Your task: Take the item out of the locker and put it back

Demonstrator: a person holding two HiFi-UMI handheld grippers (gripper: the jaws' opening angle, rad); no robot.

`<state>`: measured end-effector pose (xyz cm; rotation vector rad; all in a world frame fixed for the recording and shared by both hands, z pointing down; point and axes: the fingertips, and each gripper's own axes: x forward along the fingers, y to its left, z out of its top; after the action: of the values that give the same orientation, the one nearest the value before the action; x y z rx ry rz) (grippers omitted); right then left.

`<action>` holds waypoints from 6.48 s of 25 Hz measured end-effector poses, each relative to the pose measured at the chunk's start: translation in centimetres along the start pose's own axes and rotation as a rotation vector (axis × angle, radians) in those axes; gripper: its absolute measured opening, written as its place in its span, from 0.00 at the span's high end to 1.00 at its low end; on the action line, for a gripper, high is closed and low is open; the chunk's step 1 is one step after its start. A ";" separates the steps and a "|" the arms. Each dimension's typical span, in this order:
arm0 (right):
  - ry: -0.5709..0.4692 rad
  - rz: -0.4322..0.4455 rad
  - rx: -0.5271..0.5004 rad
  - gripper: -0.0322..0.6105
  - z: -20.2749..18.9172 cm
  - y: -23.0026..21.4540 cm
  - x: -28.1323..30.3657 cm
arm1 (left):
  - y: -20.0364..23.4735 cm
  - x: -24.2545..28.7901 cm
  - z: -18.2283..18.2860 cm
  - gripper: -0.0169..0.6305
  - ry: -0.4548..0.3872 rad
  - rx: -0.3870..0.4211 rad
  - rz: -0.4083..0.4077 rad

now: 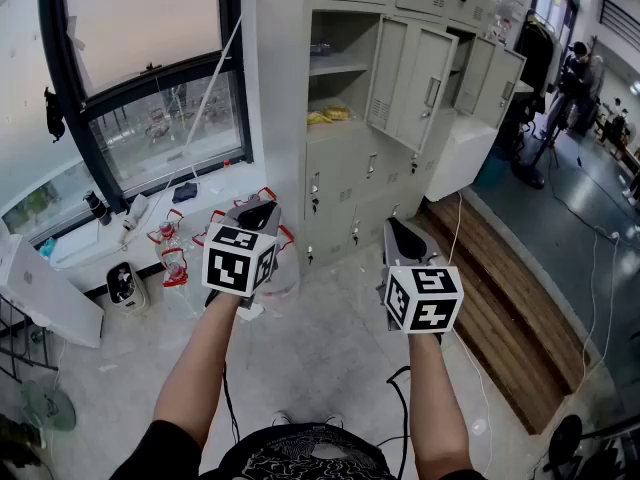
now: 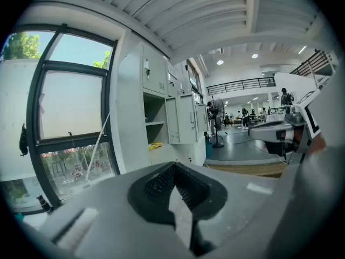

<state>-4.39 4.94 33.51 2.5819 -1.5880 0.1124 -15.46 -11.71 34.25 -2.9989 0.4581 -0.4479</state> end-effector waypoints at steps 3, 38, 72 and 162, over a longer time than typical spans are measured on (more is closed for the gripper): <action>-0.009 -0.001 0.005 0.92 0.3 0.0 0.1 | -0.2 0.2 0.2 0.96 0.005 0.005 -0.001; -0.010 0.059 0.007 0.55 0.0 -2.3 -0.5 | -5.3 1.9 2.0 0.96 -0.045 -0.034 -0.115; -0.008 0.192 0.028 0.43 -0.4 -9.2 10.9 | -1.6 13.3 3.7 0.96 0.014 -0.026 0.089; 0.183 0.380 0.068 0.75 -5.9 -16.1 58.6 | 14.0 38.3 5.6 0.96 0.204 0.010 0.419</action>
<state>36.35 -38.97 45.50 2.2046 -2.0073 0.4258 17.18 -36.49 37.78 -2.7443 1.0654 -0.7087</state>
